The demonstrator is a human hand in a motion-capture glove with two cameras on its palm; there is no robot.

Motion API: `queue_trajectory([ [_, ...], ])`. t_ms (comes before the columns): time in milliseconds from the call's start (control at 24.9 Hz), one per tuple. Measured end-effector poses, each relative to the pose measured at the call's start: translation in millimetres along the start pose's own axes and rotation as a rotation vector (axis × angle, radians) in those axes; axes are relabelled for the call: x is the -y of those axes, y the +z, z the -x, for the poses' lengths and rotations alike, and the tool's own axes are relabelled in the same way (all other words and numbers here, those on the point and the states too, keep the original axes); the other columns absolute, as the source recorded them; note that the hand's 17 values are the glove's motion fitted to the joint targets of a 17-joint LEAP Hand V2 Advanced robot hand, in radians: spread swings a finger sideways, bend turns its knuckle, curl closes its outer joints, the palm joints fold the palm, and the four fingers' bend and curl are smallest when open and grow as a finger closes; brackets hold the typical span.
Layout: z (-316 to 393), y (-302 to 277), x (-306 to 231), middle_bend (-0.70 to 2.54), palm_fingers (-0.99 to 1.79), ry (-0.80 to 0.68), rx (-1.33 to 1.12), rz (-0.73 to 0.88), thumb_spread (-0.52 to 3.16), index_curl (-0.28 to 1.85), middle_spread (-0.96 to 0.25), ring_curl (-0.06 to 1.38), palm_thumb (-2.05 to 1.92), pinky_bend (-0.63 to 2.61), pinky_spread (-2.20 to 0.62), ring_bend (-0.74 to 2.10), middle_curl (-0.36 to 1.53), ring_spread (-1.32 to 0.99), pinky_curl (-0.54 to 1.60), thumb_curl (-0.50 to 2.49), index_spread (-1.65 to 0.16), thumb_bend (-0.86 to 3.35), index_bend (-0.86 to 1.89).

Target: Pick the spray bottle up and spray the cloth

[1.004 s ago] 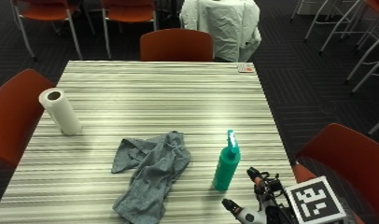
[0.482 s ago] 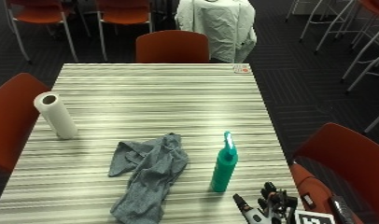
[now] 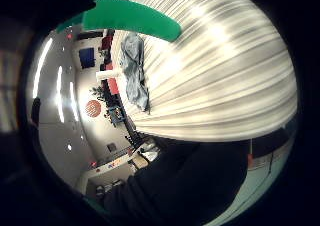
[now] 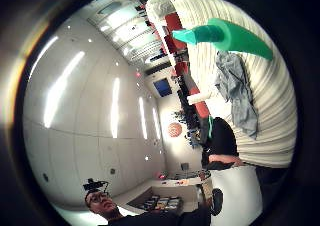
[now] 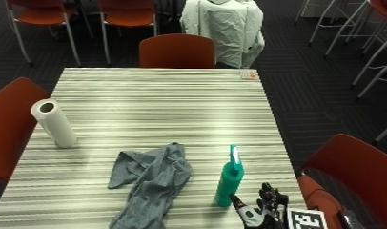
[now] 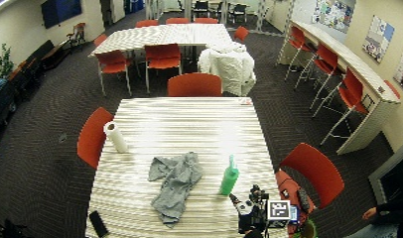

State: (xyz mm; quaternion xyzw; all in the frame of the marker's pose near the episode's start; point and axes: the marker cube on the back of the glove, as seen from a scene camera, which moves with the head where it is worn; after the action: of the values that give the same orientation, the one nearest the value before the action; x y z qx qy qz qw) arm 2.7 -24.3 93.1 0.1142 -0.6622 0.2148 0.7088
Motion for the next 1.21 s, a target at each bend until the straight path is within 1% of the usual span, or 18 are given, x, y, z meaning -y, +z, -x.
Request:
queue_trajectory([
  [241, -13.6, 11.7, 21.0, 0.20, 0.12, 0.000, -0.023, -0.036, 1.00, 0.22, 0.01, 0.30, 0.84, 0.55, 0.16, 0.41, 0.31, 0.11, 0.35, 0.49, -0.35, 0.02, 0.13],
  [562, -19.3, 28.4, 40.8, 0.20, 0.11, -0.058, -0.067, -0.055, 1.01, 0.22, 0.00, 0.31, 0.86, 0.52, 0.17, 0.41, 0.32, 0.10, 0.35, 0.51, -0.36, -0.01, 0.14],
  [844, -2.1, 25.0, 49.7, 0.20, 0.11, -0.098, -0.069, -0.094, 1.00, 0.23, -0.01, 0.31, 0.88, 0.51, 0.17, 0.41, 0.33, 0.10, 0.34, 0.52, -0.36, -0.01, 0.14],
  [1085, -7.4, 23.3, 54.8, 0.20, 0.12, -0.114, -0.095, -0.105, 0.99, 0.23, -0.03, 0.32, 0.92, 0.50, 0.17, 0.41, 0.34, 0.09, 0.34, 0.53, -0.36, -0.01, 0.14],
  [1205, -5.2, 20.0, 56.8, 0.19, 0.15, -0.119, -0.087, -0.126, 0.98, 0.25, -0.05, 0.31, 0.94, 0.47, 0.17, 0.39, 0.34, 0.08, 0.33, 0.54, -0.36, -0.01, 0.19],
])
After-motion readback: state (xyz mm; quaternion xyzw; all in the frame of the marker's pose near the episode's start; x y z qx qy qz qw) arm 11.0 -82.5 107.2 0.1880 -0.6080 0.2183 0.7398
